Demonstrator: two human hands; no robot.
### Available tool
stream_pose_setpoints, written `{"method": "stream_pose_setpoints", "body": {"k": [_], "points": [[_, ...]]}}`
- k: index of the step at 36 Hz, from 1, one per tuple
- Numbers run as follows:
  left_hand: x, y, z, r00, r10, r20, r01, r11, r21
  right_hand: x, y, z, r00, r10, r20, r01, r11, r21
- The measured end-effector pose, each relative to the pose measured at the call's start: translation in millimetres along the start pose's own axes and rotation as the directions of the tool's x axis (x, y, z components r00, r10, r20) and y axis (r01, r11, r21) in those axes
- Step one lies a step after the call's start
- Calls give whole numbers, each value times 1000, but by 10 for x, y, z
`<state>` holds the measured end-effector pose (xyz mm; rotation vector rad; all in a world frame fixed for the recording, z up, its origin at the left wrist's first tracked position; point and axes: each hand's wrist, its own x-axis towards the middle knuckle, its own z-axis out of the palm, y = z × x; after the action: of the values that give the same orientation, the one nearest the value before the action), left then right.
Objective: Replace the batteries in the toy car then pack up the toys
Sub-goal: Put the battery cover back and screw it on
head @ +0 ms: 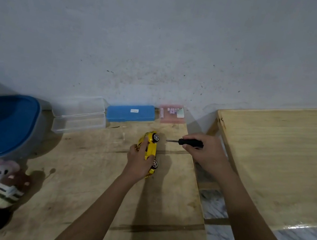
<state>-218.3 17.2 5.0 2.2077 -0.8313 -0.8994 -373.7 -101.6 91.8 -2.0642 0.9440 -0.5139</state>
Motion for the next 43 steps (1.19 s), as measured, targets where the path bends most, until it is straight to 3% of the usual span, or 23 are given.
{"method": "stream_pose_setpoints", "body": {"k": [4, 9, 13, 26, 38, 43], "points": [[30, 56, 46, 998, -43, 34, 38, 993, 113, -50, 32, -17, 1000, 19, 10, -19, 1000, 0], [29, 89, 195, 999, -27, 29, 13, 914, 405, -109, 89, -52, 998, 64, 18, -63, 998, -26], [50, 106, 212, 1000, -25, 18, 14, 898, 439, -151, 130, -103, 998, 69, 5, -69, 996, -55], [147, 48, -39, 978, -59, 198, 5, 965, 263, -15, 130, 38, 998, 65, 0, -65, 997, -41], [138, -92, 86, 997, 15, 81, -27, 989, 143, 245, -96, 421, 997, 82, -1, -82, 994, -79], [180, -200, -41, 974, 80, 212, -88, 996, 28, 369, -222, 585, 993, 122, -2, -122, 988, -90]]}}
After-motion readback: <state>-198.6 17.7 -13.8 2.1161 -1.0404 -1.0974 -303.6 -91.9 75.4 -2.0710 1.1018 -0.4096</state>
